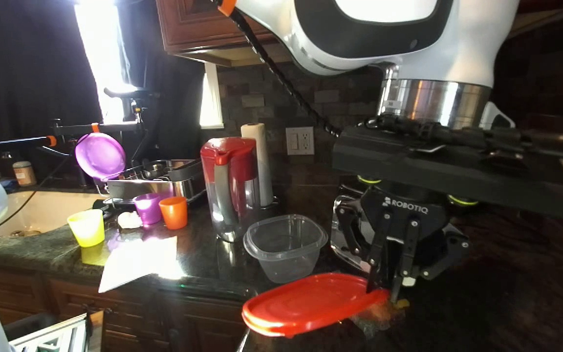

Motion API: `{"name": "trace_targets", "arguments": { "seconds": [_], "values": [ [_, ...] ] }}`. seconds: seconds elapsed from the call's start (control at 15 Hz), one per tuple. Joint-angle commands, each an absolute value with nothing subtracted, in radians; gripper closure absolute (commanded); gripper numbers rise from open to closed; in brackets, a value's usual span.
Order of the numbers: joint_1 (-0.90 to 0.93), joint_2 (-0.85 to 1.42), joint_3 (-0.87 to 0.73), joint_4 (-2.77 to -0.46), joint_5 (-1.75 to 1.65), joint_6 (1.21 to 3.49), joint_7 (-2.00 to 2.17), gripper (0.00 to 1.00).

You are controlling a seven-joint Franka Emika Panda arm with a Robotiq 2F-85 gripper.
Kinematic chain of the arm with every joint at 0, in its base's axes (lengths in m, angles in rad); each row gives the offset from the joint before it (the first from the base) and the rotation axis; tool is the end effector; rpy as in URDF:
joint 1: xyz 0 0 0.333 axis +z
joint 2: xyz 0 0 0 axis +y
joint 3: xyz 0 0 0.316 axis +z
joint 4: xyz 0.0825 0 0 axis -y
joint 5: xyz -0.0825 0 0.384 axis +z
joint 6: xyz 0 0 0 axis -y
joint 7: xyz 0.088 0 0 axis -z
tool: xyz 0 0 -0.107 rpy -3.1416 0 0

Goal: Uncover the lunchbox and put the plastic inside it

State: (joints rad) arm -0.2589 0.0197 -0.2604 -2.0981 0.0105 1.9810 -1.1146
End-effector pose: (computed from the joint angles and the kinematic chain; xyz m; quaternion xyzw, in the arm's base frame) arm 0.4625 -0.2632 0.4004 -0.9546 -0.2901 0.0450 0.0510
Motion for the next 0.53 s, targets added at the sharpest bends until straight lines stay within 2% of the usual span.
{"name": "trace_targets", "arguments": {
  "seconds": [0.0, 0.47],
  "values": [
    [-0.266, 0.061, -0.265, -2.1, -0.1, 2.073, -1.061, 0.94],
    [-0.279, 0.152, -0.26, -2.112, -0.103, 2.198, -1.014, 0.94]
  ]
}}
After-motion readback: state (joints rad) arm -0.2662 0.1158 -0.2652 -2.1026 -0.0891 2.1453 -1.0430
